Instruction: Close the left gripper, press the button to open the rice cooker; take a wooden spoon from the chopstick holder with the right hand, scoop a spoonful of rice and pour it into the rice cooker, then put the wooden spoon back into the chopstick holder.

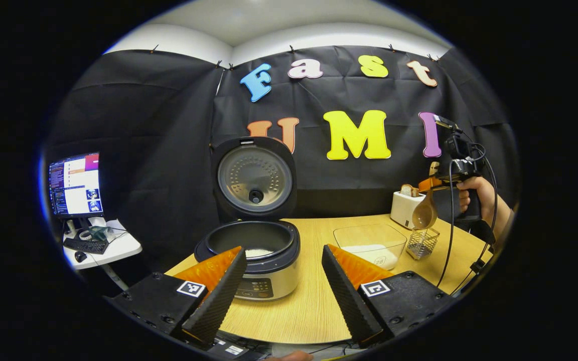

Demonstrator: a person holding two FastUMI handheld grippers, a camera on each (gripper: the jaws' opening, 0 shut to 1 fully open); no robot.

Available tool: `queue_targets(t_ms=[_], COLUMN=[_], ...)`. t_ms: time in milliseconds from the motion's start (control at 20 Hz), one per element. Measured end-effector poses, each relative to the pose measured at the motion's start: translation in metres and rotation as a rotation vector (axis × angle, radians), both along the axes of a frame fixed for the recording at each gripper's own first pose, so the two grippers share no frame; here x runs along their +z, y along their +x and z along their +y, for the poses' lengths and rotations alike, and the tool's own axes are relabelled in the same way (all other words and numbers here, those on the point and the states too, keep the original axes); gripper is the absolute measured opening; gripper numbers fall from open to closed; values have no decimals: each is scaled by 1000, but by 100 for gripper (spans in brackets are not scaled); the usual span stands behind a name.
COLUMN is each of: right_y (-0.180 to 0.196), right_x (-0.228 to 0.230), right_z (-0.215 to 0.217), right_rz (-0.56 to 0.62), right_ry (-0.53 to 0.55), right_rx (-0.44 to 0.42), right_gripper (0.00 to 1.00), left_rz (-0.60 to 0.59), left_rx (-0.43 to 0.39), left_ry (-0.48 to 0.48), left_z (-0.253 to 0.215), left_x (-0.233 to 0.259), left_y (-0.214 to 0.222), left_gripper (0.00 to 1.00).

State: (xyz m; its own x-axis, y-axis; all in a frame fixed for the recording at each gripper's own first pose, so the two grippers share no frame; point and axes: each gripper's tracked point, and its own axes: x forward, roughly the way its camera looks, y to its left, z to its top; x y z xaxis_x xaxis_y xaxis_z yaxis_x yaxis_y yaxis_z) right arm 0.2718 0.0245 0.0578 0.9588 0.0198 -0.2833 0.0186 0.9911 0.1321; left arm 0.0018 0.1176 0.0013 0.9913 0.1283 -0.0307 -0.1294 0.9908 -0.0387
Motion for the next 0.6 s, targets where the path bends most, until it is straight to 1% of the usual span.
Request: queue_targets(t_ms=[200, 400, 500, 600], right_y=[6, 20, 29, 38], right_x=[1, -23, -45, -66], right_z=[49, 94, 103, 105], right_rz=[-12, 28, 67, 98], right_ry=[-25, -6, 7, -32], right_rx=[53, 111, 122, 114], right_gripper=[3, 3, 2, 3], left_rz=[8, 30, 15, 6], left_rx=[2, 14, 20, -3], left_ry=[-12, -16, -29, -64], left_z=[9, 15, 18, 13], left_x=[-4, -10, -6, -5], left_y=[-1, 2, 2, 1], left_gripper=[96, 96, 96, 96])
